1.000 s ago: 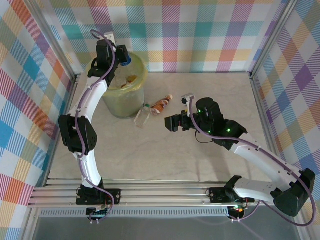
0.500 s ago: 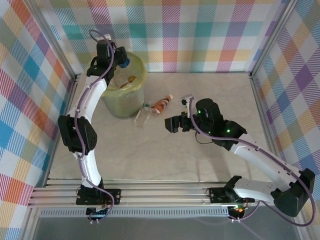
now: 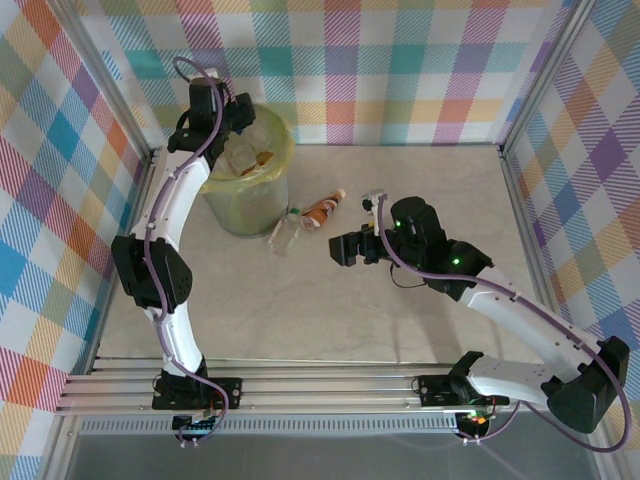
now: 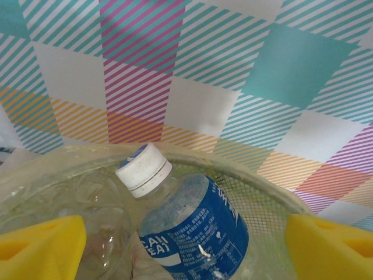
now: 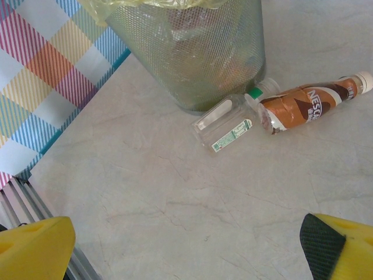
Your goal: Put the plastic bottles in the bin
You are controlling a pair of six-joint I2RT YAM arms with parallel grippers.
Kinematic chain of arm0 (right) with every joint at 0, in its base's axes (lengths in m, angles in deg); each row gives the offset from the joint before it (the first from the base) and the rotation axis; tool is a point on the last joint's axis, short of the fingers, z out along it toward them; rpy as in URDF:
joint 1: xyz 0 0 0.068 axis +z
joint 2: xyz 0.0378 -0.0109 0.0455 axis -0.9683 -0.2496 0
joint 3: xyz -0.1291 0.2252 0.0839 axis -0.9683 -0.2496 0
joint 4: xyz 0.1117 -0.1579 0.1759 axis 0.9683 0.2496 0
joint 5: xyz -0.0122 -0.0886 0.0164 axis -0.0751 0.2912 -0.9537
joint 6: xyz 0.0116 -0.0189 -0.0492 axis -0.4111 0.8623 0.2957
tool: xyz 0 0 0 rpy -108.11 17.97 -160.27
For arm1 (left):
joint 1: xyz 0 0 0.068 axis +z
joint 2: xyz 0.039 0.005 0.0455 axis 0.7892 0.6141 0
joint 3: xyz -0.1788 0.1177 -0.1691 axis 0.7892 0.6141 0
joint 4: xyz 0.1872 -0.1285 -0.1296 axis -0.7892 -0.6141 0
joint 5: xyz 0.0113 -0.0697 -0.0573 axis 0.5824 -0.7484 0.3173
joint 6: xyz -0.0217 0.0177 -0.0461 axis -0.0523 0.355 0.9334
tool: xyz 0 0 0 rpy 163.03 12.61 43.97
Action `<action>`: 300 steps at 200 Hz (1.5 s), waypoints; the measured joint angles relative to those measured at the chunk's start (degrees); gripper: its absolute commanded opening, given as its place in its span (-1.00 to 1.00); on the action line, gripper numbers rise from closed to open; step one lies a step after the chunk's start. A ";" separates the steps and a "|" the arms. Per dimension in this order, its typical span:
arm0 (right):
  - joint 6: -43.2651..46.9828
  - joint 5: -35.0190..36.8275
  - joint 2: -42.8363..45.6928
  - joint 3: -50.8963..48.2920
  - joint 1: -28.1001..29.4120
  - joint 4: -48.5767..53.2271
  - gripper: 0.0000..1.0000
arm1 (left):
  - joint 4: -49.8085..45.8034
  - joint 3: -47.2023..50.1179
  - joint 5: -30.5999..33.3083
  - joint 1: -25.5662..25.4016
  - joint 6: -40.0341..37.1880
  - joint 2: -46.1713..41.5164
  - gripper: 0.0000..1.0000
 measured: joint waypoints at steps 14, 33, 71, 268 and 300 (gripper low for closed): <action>-0.44 0.44 -0.66 0.57 0.00 0.55 0.99 | -0.96 0.00 -0.17 0.00 0.15 -1.44 0.98; -1.49 1.75 -1.95 1.77 0.00 1.77 0.99 | -1.77 0.00 -0.81 0.00 0.26 -4.02 1.00; -4.94 6.38 -5.22 5.11 0.00 6.19 0.99 | -3.56 1.11 -4.13 0.00 0.22 -11.74 1.00; -22.29 2.78 -46.82 33.62 -8.48 17.62 0.99 | 0.98 57.37 -11.23 -0.07 12.55 -61.51 1.00; -22.69 2.95 -55.36 41.86 -8.50 19.47 0.99 | 0.90 57.90 -10.43 -0.07 12.70 -63.14 1.00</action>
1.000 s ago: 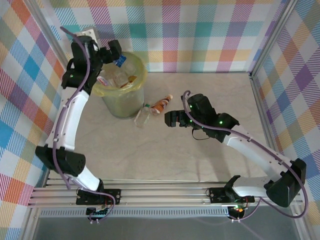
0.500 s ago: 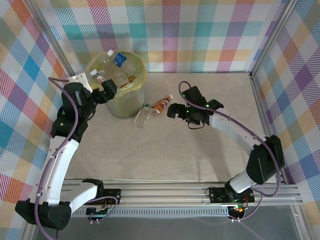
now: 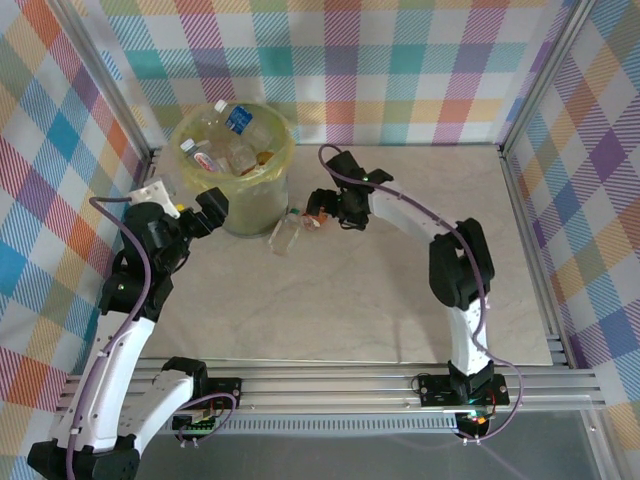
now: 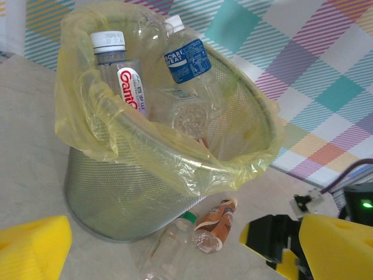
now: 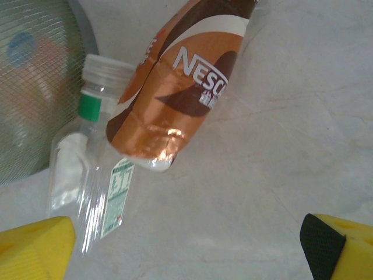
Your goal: Put the plastic bottles in the bin
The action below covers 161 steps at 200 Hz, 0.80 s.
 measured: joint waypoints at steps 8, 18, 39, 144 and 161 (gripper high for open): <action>-0.24 0.07 -1.57 1.55 0.00 0.52 0.99 | -0.02 0.00 0.02 0.00 0.00 -0.11 1.00; -0.50 0.31 -3.39 3.32 0.00 1.11 0.99 | -0.02 0.04 0.02 0.00 0.00 -0.09 1.00; -0.85 0.66 -6.54 7.06 0.00 2.38 0.99 | 0.00 0.50 0.02 0.00 0.02 -0.07 1.00; -0.81 3.93 -18.71 22.32 -0.63 8.28 0.96 | 0.09 1.20 -0.02 0.00 0.66 0.46 1.00; -0.72 3.93 -19.30 22.36 -0.83 8.96 0.90 | 0.07 1.20 -0.02 0.00 0.66 0.46 1.00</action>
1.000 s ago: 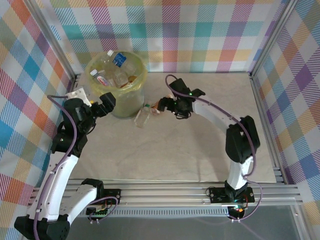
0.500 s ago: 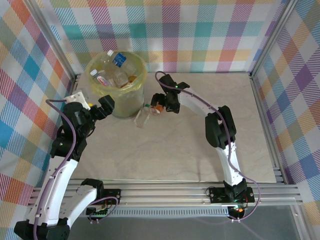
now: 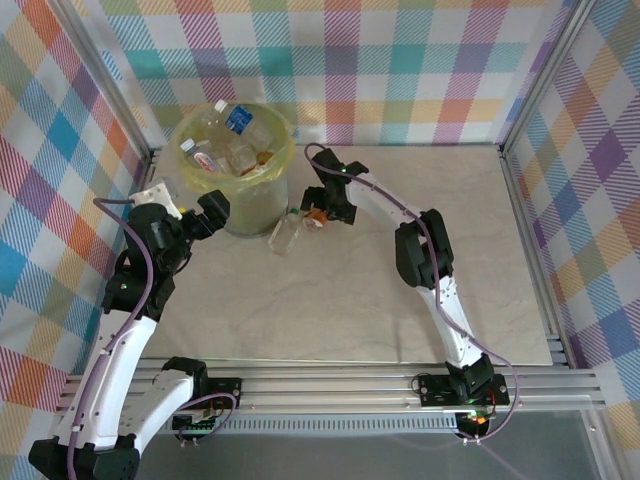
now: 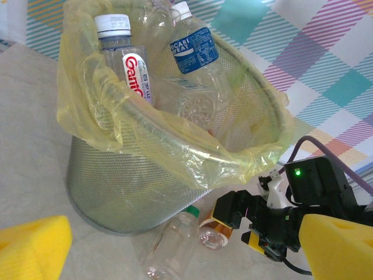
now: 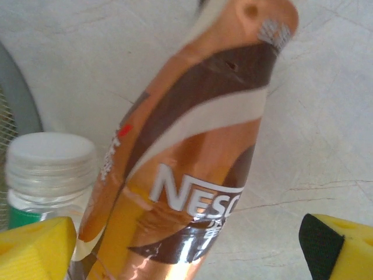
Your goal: Put the plastic bottles in the bin
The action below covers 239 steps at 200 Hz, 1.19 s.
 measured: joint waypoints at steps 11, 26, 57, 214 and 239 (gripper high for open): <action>0.11 0.00 -0.04 0.00 -0.20 0.37 0.84 | 0.02 0.00 0.00 0.00 0.00 0.02 1.00; 0.37 0.00 -0.02 -0.44 -0.52 0.22 0.75 | 0.02 0.00 0.00 0.00 0.02 0.17 1.00; 1.60 -0.04 0.04 -4.85 -1.42 -0.72 0.57 | 0.04 0.00 -0.02 0.00 0.22 0.59 1.00; 14.25 1.05 10.82 -21.59 -2.34 -6.91 0.06 | 0.26 -0.02 -0.26 0.00 1.31 2.34 1.00; 15.02 0.85 20.00 -29.77 -2.34 -9.86 0.06 | 0.22 -0.44 -1.22 -0.07 1.73 3.72 1.00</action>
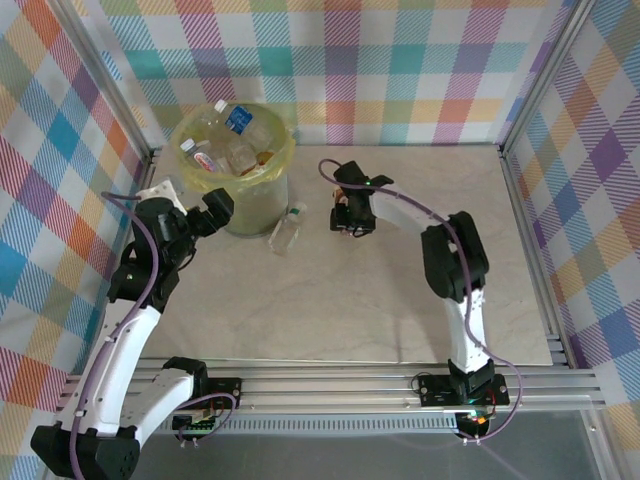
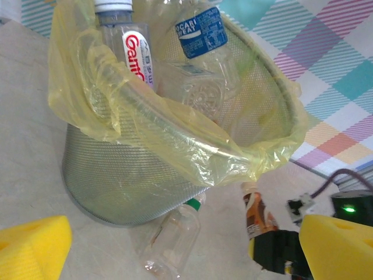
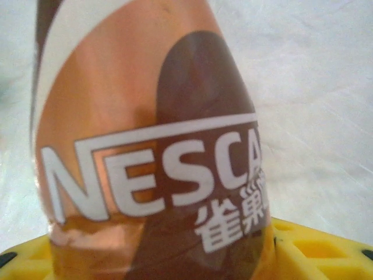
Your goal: Put the plastic bottles in the bin
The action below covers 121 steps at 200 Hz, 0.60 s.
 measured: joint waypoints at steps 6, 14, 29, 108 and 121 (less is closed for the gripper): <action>0.04 -0.11 2.36 -1.84 0.00 -0.94 0.06 | 0.00 -0.22 -0.50 -0.11 0.07 0.46 1.00; 0.11 -0.48 5.99 -4.55 0.00 -2.23 0.06 | 0.04 -0.50 -1.03 -0.33 0.17 1.01 1.00; 0.22 -1.40 12.20 -9.16 0.02 -4.98 0.06 | 0.37 -0.90 -2.23 -0.81 0.44 2.01 1.00; 2.23 -6.25 33.79 -26.64 4.42 -15.89 0.06 | 8.07 -4.98 -10.03 -13.49 3.19 11.65 1.00; 2.89 -7.45 36.06 -27.91 5.62 -17.46 0.06 | 10.05 -5.44 -11.63 -15.56 3.72 13.66 0.99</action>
